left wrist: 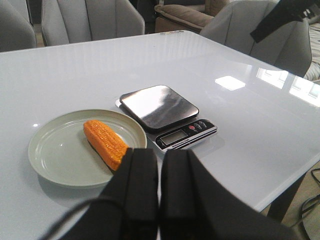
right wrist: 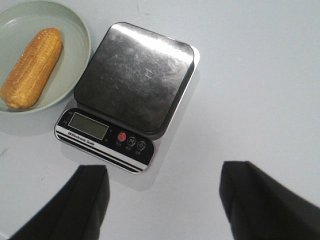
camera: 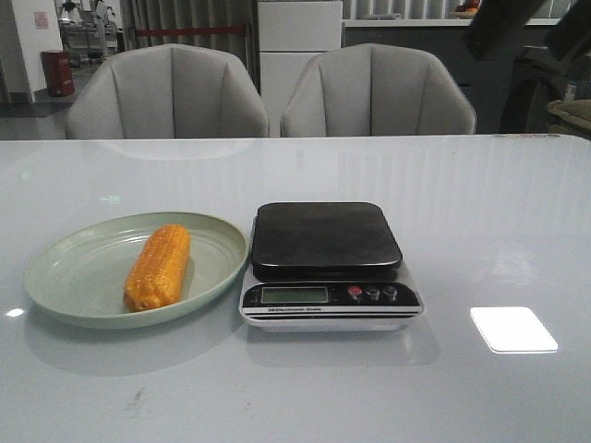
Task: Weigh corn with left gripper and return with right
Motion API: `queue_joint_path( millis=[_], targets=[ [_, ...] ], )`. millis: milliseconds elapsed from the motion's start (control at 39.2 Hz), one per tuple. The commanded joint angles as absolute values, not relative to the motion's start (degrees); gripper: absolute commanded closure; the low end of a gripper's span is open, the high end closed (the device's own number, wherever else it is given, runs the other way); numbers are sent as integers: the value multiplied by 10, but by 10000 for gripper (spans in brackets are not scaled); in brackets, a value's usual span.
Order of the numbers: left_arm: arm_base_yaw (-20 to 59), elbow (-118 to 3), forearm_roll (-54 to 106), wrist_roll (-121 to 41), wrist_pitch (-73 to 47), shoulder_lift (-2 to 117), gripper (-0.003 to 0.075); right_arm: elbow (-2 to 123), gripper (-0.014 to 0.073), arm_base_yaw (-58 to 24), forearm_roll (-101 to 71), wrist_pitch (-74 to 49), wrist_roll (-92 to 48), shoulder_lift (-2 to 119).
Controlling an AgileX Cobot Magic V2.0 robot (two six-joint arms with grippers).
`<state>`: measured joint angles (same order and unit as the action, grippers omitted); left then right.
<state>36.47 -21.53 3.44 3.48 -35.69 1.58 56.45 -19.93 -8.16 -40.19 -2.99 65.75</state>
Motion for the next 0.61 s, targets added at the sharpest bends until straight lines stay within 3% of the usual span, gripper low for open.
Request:
queue_joint_path(
  millis=[0, 586],
  targets=[
    [364, -229, 36, 38, -315, 23, 606, 516, 32, -198, -86, -325, -39, 578],
    [364, -229, 36, 38, -315, 23, 606, 237, 32, -198, -86, -193, -84, 149]
  ],
)
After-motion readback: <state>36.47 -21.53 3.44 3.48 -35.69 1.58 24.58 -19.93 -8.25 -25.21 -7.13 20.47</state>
